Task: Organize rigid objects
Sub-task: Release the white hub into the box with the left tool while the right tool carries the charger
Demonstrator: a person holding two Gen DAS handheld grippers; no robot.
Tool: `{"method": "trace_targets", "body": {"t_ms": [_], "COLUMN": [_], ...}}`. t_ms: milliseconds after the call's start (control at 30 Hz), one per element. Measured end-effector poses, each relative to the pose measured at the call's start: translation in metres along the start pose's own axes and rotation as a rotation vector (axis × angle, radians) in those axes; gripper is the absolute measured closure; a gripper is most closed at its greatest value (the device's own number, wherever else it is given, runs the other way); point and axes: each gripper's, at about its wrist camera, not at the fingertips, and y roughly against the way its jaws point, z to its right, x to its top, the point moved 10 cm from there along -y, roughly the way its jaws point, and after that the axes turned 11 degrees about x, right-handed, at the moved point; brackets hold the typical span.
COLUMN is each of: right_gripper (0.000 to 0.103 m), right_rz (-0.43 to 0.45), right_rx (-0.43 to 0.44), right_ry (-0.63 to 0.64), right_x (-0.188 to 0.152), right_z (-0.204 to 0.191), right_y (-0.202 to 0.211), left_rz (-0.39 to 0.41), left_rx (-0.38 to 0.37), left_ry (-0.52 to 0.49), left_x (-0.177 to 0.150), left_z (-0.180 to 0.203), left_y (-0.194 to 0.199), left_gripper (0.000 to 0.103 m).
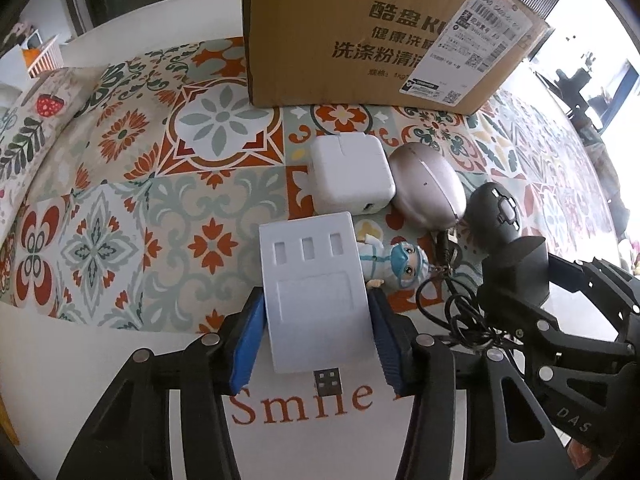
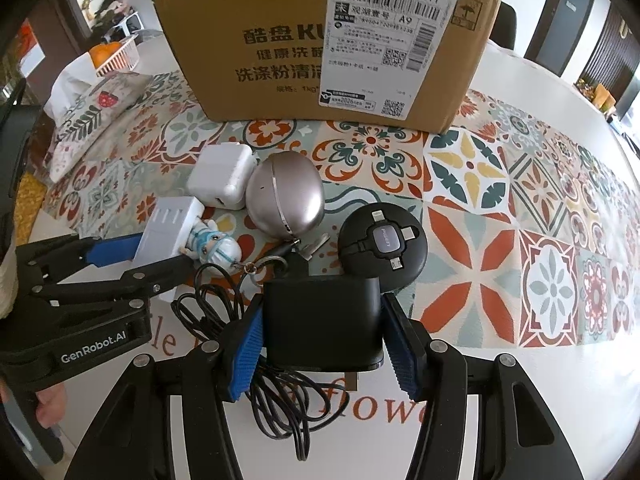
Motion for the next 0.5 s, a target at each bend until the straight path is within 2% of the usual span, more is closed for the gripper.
{"method": "trace_targets", "body": {"t_ms": [500], "right_gripper": [0.047], "right_rz": [0.043], "right_rx": [0.009], "right_ry": [0.007], "right_x": [-0.009], "right_z": [-0.015], "right_y": [0.026], "left_rz": [0.081], "left_rx": [0.012], "left_ry": [0.009], "left_x": [-0.014], "left_z": [-0.006], "left_y": [0.043], "left_gripper": [0.055]}}
